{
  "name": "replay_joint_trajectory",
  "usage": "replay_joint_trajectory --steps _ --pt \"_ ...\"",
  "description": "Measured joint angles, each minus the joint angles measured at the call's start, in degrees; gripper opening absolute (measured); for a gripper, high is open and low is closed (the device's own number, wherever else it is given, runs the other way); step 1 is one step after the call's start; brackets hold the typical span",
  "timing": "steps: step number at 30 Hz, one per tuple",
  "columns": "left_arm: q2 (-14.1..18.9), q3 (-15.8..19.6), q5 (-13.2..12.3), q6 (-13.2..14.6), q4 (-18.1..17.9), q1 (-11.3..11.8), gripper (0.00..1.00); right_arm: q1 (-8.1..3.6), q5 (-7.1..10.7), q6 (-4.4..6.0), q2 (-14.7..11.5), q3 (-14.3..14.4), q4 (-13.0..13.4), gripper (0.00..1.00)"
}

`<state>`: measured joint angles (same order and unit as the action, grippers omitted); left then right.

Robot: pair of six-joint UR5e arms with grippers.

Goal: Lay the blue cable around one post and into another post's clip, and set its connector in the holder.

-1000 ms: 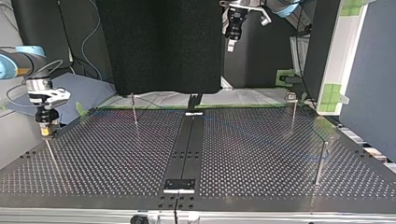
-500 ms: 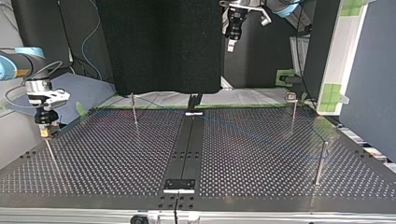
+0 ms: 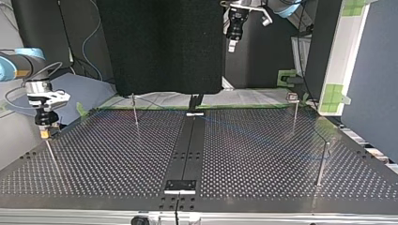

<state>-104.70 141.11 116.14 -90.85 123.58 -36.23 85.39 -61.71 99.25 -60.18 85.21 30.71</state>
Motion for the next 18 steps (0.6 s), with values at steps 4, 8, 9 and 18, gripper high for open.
replay_joint_trajectory --steps 4,8,9,18 --pt "0.0 0.0 0.0 0.0 0.1 0.0 1.0 -0.01 0.08 0.0 0.1 -0.1 0.2 0.05" --pt "0.0 -0.1 0.0 0.0 0.1 0.0 1.0 -0.02 0.38 0.01 0.1 -0.1 0.4 0.05" --pt "0.0 -0.1 0.0 0.0 0.1 0.0 1.0 -0.02 0.43 0.02 0.1 -0.1 0.4 0.05" --pt "0.0 -0.2 0.0 0.1 0.1 0.0 1.0 0.16 0.79 0.0 0.3 -0.2 0.6 0.05"
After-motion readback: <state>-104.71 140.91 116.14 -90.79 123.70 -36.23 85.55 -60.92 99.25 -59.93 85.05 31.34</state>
